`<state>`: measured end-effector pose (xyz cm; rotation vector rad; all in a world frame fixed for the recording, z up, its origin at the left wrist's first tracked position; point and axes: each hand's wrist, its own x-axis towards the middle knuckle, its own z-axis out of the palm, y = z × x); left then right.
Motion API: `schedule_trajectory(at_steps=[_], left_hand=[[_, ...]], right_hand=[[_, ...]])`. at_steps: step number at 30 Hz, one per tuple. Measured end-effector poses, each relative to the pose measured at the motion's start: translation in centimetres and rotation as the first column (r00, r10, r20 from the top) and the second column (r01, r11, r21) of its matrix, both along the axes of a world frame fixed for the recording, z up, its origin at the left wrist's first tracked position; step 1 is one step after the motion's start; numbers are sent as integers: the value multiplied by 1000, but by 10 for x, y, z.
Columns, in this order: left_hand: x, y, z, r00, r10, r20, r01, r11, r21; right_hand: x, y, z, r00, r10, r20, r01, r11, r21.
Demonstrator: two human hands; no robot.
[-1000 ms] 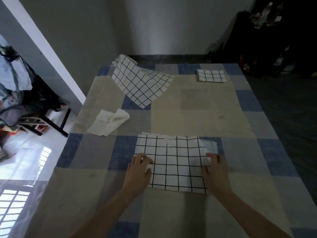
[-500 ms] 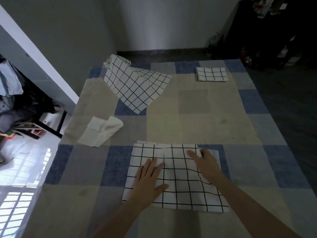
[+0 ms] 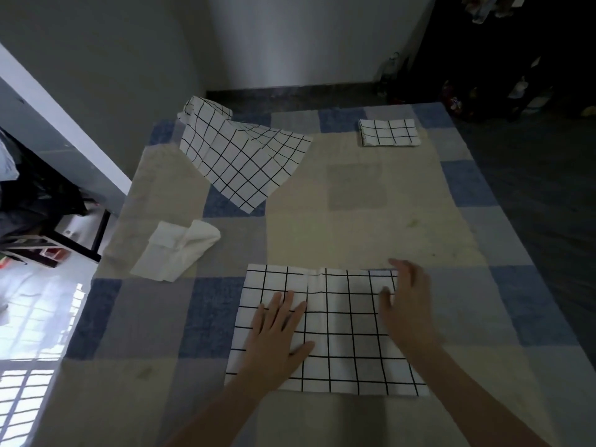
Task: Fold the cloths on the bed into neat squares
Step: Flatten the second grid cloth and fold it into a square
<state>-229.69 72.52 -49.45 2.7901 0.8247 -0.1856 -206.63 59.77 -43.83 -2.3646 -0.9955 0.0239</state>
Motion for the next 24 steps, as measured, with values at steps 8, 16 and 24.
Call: schedule_trajectory(at_steps=[8, 16, 24], left_hand=[[0, -3, -1, 999, 17, -42, -16, 1000, 24], [-2, -6, 0, 999, -20, -42, 21, 999, 45], [-4, -6, 3, 998, -28, -54, 30, 999, 38]], right_hand=[[-48, -17, -72, 972, 234, 5, -211, 886, -412], [-52, -27, -73, 991, 136, 21, -112, 886, -449], [-54, -30, -75, 991, 134, 27, -108, 889, -444]])
